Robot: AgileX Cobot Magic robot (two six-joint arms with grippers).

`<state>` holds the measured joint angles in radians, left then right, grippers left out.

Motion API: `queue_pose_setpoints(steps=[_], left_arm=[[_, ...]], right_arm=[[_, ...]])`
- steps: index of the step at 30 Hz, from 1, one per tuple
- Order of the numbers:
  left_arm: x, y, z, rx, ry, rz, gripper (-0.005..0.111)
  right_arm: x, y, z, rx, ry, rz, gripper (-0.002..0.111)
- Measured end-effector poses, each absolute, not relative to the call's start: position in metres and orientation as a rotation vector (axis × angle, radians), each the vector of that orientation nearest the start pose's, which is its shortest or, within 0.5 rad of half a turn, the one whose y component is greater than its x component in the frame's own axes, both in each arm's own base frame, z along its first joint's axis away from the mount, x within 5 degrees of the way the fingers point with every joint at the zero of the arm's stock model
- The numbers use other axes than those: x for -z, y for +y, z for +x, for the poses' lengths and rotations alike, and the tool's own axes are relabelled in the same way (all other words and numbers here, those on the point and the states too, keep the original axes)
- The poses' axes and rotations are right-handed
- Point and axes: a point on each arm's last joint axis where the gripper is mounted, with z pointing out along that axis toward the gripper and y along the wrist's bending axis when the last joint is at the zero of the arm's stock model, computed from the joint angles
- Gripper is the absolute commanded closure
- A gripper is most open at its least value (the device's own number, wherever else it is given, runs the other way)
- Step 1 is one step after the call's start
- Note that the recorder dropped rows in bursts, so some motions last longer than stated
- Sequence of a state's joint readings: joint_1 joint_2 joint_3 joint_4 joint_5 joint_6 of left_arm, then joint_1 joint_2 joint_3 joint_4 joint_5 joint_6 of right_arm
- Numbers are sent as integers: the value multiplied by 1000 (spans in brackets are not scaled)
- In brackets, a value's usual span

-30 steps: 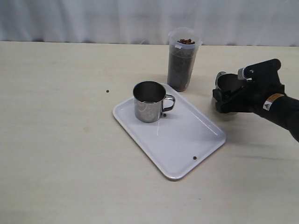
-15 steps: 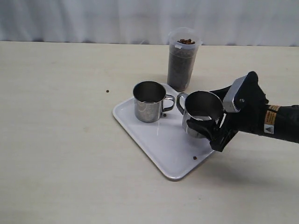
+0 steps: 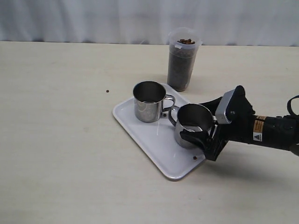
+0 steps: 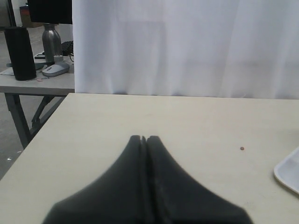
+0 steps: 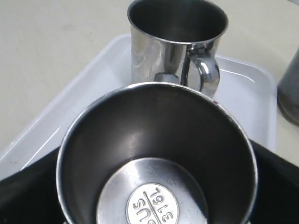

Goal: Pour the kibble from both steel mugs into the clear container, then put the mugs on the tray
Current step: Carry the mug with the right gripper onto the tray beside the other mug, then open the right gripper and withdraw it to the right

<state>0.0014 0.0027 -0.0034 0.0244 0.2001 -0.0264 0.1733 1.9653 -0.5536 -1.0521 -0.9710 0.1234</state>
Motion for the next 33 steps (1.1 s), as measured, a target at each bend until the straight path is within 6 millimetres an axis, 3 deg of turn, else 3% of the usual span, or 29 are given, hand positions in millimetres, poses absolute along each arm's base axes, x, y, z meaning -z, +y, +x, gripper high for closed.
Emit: queue_pose_setpoints(steps=[2,4,8,13,15,17,20,21,28,33], left_arm=[[-196,1,56,-3,1683,-7,107],[-196,1,56,-3,1683,-7,107],[-196,1,56,-5,1683,-6,107],[-196,1,56,-6,1683,-5,107],[-196,1,56,-6,1683,-5,107],[-196,1,56,-6,1683,-5,107],[-196,1,56,-6,1683,-5,107],[-196,1,56,-6,1683,-5,107],[-196,1,56,-6,1683,-5,107],[-196,1,56,-6,1683,-5,107]], right_arm=[[-92,112,260,-610,1703,-1204,27],[-94,112,260,-610,1691,-1202,15],[-107,112,261,-612,1692,-1167,12],[-137,105,258,-535,1774,-1089,13],[-154,100,254,-516,1841,-990,23],[-175,92,248,-481,1917,-846,43],[-204,78,229,-392,1955,-684,95],[-211,74,219,-371,1952,-646,103],[-224,52,144,-328,1833,-448,104],[-212,32,101,-259,1759,-281,104]])
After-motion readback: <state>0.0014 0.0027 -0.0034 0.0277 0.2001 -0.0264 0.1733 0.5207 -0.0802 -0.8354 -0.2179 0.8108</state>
